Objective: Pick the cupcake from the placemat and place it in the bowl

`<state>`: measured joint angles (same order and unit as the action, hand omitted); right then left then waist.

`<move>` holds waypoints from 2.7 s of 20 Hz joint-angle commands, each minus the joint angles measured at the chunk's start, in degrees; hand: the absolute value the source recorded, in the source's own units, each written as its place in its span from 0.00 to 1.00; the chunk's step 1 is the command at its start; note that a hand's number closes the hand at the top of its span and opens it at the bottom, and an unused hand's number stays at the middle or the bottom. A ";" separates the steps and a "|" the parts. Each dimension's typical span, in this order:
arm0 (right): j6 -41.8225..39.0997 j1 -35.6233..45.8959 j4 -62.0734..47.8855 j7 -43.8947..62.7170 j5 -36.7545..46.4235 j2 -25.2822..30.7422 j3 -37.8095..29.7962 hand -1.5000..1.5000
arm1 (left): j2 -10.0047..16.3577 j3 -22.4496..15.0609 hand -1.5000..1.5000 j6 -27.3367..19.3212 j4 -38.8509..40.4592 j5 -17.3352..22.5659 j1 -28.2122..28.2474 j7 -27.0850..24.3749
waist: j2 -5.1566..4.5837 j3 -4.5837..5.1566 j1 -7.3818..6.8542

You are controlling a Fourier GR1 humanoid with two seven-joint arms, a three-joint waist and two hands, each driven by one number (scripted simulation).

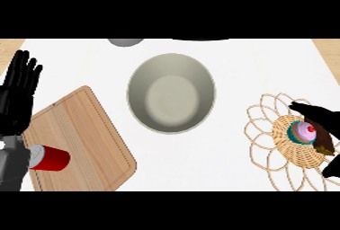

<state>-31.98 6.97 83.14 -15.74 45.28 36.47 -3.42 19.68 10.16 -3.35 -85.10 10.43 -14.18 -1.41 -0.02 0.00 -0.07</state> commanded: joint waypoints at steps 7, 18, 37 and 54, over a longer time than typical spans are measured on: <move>-0.33 4.50 -8.25 -0.47 4.45 -1.84 -1.64 0.00 | 0.43 2.31 0.50 1.48 0.54 -0.77 -1.53 1.31 | -0.01 0.00 0.02; 11.55 9.54 -18.67 -9.61 8.62 -3.93 -1.95 1.00 | -0.61 3.29 0.50 3.82 -4.10 0.92 2.44 2.54 | 0.00 -0.02 -0.45; 25.06 -24.17 3.85 24.44 12.52 -16.08 -18.23 1.00 | 0.72 8.23 0.50 0.21 -1.95 -1.54 5.96 1.43 | 2.47 0.79 10.30; 16.83 -37.07 69.83 42.32 12.19 -33.08 -4.27 1.00 | -0.36 5.67 0.50 1.72 -4.73 -1.09 5.36 2.27 | 1.08 0.66 4.11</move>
<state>-10.95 -27.74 134.93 21.12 57.52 7.68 -12.79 19.91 16.68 -1.89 -89.26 8.96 -8.31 -0.02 1.43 0.75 5.56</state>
